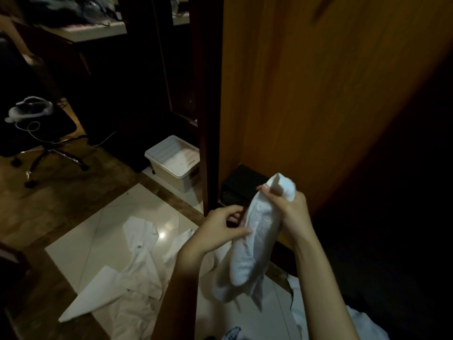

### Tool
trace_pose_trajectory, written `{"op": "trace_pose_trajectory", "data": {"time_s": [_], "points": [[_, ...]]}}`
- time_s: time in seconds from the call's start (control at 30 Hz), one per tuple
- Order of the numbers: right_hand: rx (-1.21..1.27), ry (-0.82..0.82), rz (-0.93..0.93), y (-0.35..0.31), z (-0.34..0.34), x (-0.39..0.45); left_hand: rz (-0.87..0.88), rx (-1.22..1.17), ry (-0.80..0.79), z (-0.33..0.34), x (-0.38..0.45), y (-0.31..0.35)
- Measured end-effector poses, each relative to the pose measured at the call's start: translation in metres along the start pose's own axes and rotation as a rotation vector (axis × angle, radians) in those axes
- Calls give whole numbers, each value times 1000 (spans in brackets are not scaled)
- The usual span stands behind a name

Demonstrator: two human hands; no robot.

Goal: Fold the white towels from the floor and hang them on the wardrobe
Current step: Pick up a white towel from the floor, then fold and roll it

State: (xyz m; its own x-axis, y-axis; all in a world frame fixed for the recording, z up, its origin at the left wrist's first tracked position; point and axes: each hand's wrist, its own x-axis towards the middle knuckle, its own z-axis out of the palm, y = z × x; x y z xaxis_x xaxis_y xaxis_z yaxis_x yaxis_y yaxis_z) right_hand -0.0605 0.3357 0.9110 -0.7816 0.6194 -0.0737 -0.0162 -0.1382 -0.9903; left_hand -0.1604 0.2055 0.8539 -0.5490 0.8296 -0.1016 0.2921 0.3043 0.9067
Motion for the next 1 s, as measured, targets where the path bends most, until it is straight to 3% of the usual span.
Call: {"op": "trace_pose_trajectory", "data": {"time_s": [0.17,0.4,0.5,0.57,0.73,0.87,1.0], "points": [[153,40,17,-12,2,-4,8,68,84,5,4,2],[313,190,-19,-25,1,-5,-178,173,417,20,7,-21],[364,315,-17,-26,-6,-4,-373,149,519,15,6,-29],[404,398,-24,-25,-10,-3,-445,135,515,11,7,-35],[425,561,-79,-17,-17,1,-404,-5,370,-1,10,-33],[260,718,-123,-10,-24,7,-392,-315,397,-6,16,-17],[171,895,-92,4,-34,10,-351,-335,308,-15,17,-4]]}}
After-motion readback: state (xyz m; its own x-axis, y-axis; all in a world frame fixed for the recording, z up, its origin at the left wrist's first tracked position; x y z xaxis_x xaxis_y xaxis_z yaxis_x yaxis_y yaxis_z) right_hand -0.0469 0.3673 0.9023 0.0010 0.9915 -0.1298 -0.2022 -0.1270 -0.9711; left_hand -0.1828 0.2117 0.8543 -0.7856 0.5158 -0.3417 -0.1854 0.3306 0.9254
